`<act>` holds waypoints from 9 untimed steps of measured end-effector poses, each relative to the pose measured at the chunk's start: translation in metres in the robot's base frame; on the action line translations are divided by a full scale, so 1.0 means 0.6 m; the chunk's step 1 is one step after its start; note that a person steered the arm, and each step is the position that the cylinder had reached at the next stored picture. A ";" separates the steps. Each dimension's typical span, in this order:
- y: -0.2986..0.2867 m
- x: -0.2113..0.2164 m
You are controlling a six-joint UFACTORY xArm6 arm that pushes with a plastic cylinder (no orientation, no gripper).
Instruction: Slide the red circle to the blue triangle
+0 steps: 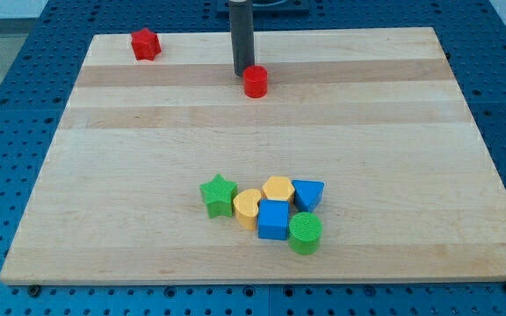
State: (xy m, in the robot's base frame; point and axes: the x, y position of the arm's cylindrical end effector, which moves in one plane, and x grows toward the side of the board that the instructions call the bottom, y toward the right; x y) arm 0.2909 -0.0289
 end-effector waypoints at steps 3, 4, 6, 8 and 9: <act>0.030 0.056; 0.037 0.095; 0.091 0.132; 0.108 0.202; 0.108 0.251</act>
